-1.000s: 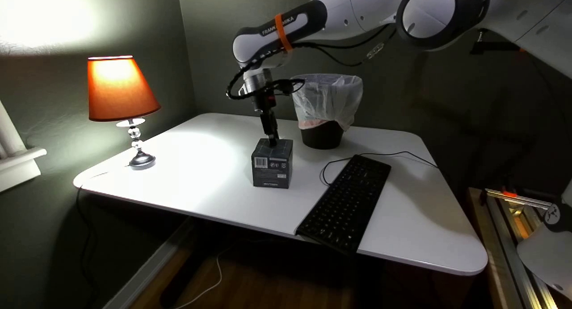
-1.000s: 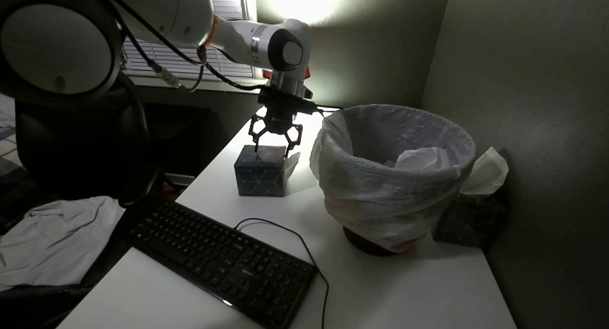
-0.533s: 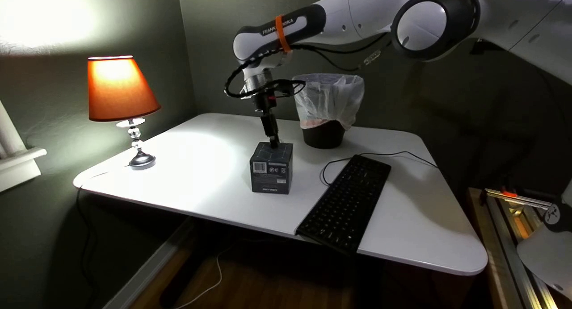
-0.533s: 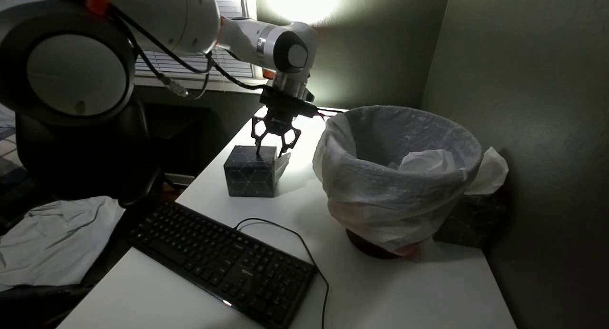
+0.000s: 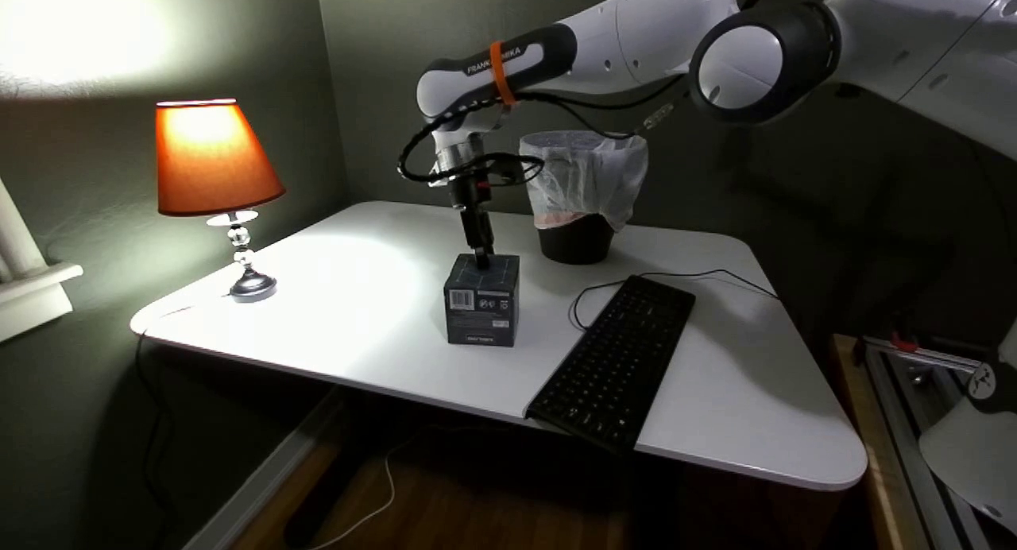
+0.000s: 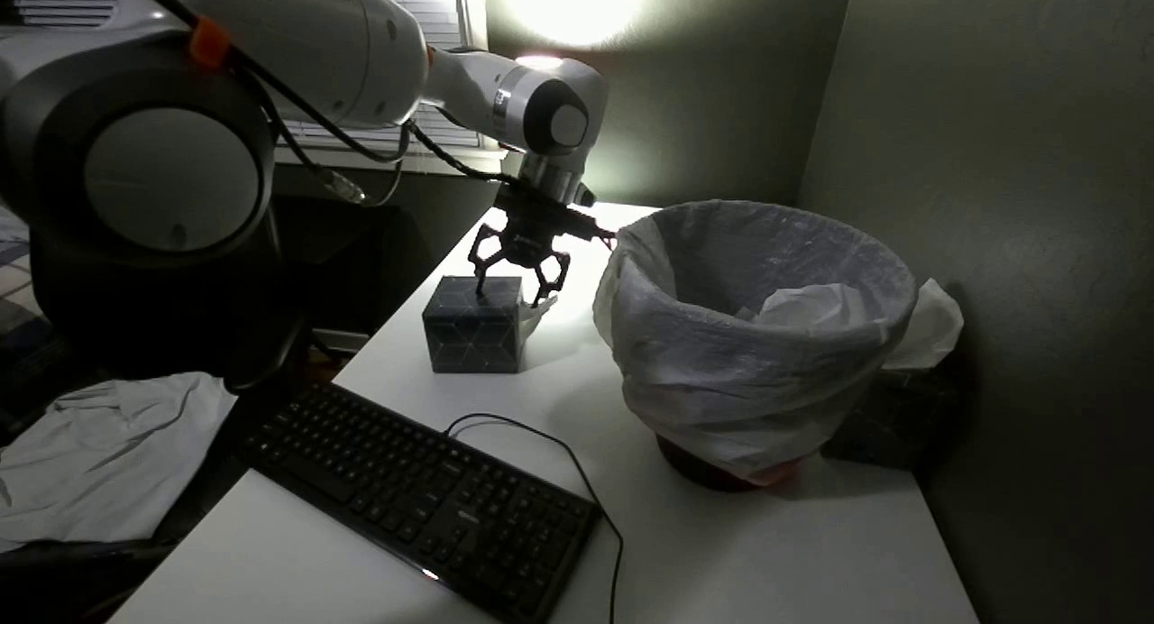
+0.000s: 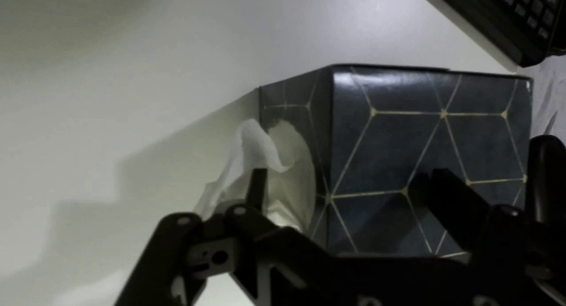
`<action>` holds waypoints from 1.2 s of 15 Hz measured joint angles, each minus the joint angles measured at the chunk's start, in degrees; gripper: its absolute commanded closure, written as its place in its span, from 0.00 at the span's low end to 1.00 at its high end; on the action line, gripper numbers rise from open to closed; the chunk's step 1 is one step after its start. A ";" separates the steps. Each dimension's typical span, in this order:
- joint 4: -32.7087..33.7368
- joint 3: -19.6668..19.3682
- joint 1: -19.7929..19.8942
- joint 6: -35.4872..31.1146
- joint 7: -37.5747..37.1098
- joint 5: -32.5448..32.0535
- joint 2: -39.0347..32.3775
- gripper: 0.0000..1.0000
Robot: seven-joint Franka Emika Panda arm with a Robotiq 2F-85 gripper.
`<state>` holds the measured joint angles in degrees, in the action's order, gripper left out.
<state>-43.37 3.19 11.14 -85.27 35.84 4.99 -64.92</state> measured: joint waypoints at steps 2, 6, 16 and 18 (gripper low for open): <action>0.76 0.30 0.00 1.11 0.00 0.65 0.00 0.57; 1.80 0.82 0.07 2.46 0.03 1.47 0.00 0.83; 4.60 1.36 -0.89 3.20 0.11 1.67 1.37 1.00; 4.61 0.91 -1.96 2.17 0.09 0.28 2.14 0.98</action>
<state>-38.76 4.10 9.18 -83.10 35.94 5.27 -62.78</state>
